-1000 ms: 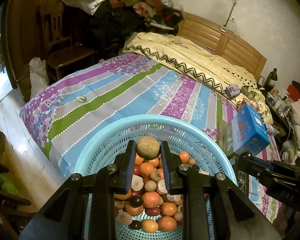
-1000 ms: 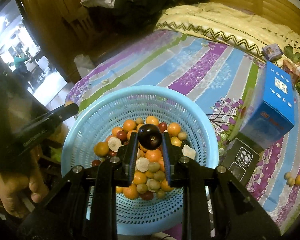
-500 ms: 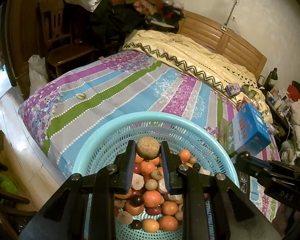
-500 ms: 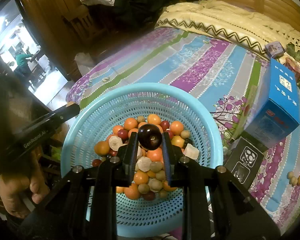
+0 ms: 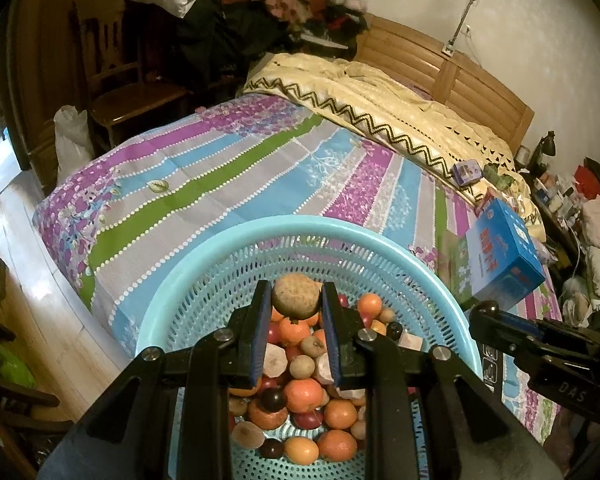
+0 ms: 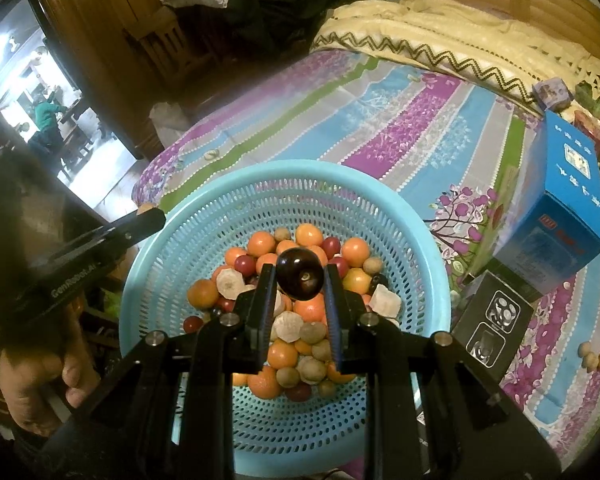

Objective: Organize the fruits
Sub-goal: 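Carry the plum and tan fruit in both tools over the basket, then open both tools to drop the fruits into the basket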

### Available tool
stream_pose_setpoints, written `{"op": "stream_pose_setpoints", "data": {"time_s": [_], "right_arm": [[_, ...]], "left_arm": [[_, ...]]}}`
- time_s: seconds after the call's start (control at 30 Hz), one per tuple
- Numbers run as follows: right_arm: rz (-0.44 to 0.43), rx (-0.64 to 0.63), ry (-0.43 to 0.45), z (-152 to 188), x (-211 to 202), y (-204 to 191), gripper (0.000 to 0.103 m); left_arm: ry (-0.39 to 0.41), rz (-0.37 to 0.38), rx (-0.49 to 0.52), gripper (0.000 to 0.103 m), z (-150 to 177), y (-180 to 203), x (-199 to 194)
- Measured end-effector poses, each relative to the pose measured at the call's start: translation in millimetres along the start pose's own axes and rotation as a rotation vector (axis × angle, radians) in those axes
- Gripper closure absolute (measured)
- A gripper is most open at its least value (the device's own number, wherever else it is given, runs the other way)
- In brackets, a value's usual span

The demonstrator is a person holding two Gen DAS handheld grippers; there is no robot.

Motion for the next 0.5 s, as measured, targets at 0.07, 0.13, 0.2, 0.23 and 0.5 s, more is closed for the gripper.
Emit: {"op": "stream_pose_setpoints", "data": {"time_s": [0.07, 0.13, 0.2, 0.23, 0.5], "right_arm": [[-0.001, 0.001, 0.0, -0.2, 0.3, -0.1, 0.079], [0.001, 0.001, -0.001, -0.2, 0.8, 0.0, 0.079], [-0.001, 0.002, -0.003, 0.5, -0.1, 0.1, 0.079], [-0.002, 0.001, -0.004, 1.3, 0.6, -0.6, 0.079], [-0.013, 0.005, -0.016, 4.0, 7.7, -1.6, 0.079]], "left_arm": [[-0.005, -0.001, 0.006, 0.078, 0.8, 1.2, 1.7], [-0.007, -0.003, 0.008, 0.078, 1.9, 2.0, 2.9], [-0.01, -0.003, 0.007, 0.078, 0.7, 2.1, 3.1], [-0.011, -0.005, 0.007, 0.078, 1.2, 2.0, 3.7], [-0.026, -0.009, 0.01, 0.078, 2.4, 1.7, 9.6]]}}
Point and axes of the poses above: each gripper's, at about its wrist camera, not at the fingertips, and x roughly the way its jaws point, y to its right, z to its underside, the point moved 5 cm from there along x, roughly the way its jaws point, and after that the axes turned 2 degrees about -y, right-handed, at the moved point
